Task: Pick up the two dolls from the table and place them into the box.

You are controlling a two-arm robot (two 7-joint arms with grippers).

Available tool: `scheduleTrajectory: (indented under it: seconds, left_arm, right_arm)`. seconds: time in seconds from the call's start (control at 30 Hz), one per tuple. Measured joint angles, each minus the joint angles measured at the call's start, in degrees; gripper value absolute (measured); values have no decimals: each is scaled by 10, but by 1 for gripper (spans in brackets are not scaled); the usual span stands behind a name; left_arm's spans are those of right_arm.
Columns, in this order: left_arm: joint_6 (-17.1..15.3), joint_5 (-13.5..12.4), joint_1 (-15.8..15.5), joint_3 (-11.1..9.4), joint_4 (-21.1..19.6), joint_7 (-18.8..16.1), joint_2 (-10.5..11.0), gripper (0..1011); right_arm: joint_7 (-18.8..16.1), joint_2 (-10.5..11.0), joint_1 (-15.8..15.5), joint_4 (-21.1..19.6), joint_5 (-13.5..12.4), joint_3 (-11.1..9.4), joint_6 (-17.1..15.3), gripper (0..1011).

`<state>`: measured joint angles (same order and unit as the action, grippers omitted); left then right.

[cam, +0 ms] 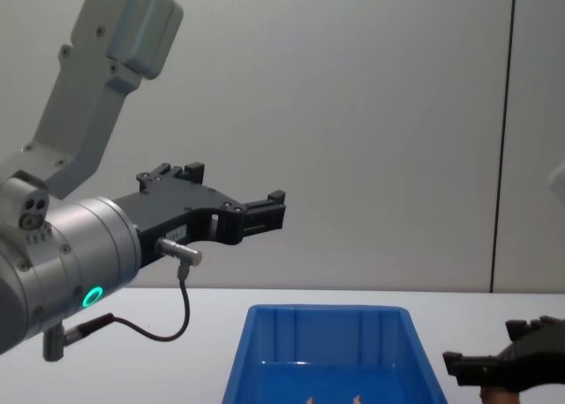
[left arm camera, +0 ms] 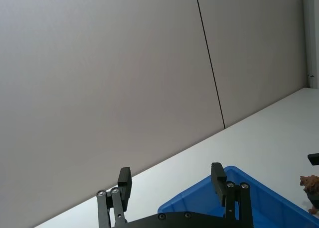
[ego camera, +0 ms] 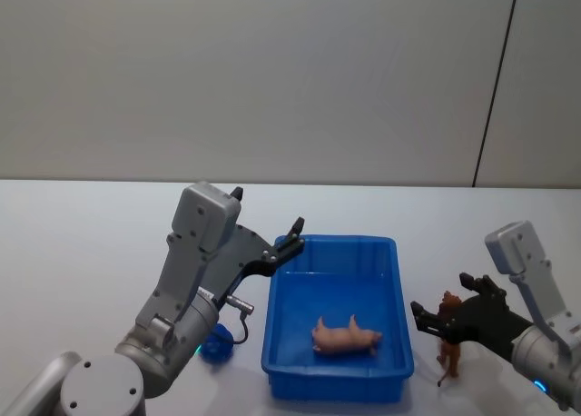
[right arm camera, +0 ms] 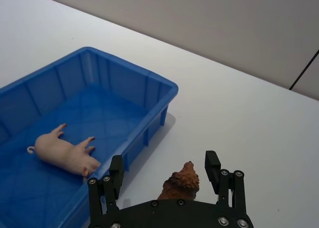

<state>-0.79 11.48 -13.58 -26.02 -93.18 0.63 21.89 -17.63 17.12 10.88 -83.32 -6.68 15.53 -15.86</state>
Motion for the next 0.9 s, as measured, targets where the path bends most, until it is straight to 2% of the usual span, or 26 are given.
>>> scheduleTrajectory:
  seconds: [0.67, 0.87, 0.9]
  left_arm:
    - [0, 0, 0, 0, 0, 0, 0, 1004]
    - [0, 0, 0, 0, 0, 0, 0, 1004]
    - [0, 0, 0, 0, 0, 0, 0, 1003]
  right_arm:
    - [13, -12, 19, 46, -2, 2, -35, 1001]
    - [17, -16, 24, 56, -9, 2, -46, 901]
    - [18, -16, 25, 58, -11, 2, -49, 855]
